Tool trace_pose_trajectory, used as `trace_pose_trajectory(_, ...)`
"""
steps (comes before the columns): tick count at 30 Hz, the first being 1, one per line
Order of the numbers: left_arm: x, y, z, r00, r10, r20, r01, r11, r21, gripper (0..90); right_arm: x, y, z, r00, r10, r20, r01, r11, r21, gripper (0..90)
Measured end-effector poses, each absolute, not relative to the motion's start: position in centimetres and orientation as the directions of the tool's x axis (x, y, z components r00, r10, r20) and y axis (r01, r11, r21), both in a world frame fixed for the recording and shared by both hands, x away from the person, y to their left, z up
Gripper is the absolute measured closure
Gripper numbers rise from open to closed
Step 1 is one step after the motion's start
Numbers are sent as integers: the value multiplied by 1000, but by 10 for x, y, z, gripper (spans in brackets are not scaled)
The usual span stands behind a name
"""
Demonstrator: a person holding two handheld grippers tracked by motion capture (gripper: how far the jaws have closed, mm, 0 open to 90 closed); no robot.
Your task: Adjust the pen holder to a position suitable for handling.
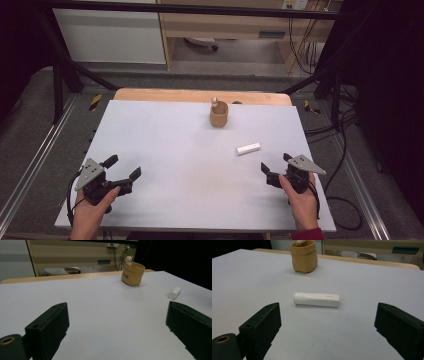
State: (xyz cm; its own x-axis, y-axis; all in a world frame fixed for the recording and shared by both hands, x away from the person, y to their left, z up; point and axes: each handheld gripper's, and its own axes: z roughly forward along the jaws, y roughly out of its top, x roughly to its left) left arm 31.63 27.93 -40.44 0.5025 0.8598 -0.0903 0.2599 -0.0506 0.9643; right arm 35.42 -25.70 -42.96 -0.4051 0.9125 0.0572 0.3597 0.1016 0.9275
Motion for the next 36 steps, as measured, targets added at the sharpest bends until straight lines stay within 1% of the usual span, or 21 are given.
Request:
trace_pose_trajectory(7,317,274,-406,507,859,-72,274,-82,958,48,354,-256,-429,-406,912,55,379,114,918,69)
trace_pose_trajectory(11,318,274,-407,501,862,-78,287,-80,955,51,357,-253,-431,-401,915,43,402,134,906,69)
trace_pose_trajectory(14,318,274,-408,500,863,-80,295,-83,952,51,359,-249,-433,-397,917,38,419,144,896,40)
trace_pose_trajectory(17,319,273,-408,500,862,-82,299,-84,950,51,361,-246,-436,-402,916,11,430,178,885,68)
trace_pose_trajectory(19,319,272,-409,502,861,-83,303,-86,949,51,362,-246,-437,-408,913,-4,439,200,876,136)
trace_pose_trajectory(20,319,272,-409,503,860,-82,306,-89,948,51,362,-246,-437,-409,912,4,451,199,870,154)
trace_pose_trajectory(23,320,272,-409,501,862,-80,309,-91,947,51,364,-244,-440,-399,917,20,474,187,860,290)
trace_pose_trajectory(24,320,272,-409,498,864,-81,310,-90,947,51,366,-243,-441,-405,914,4,475,207,855,329)
trace_pose_trajectory(29,320,273,-409,497,864,-83,311,-89,946,53,369,-239,-442,-415,909,-42,473,254,844,624)
trace_pose_trajectory(32,320,273,-410,493,867,-79,314,-92,945,54,370,-241,-442,-409,912,-33,484,248,839,762)
trace_pose_trajectory(36,319,274,-410,489,869,-80,316,-90,945,54,376,-243,-442,-402,916,-6,520,234,821,875)
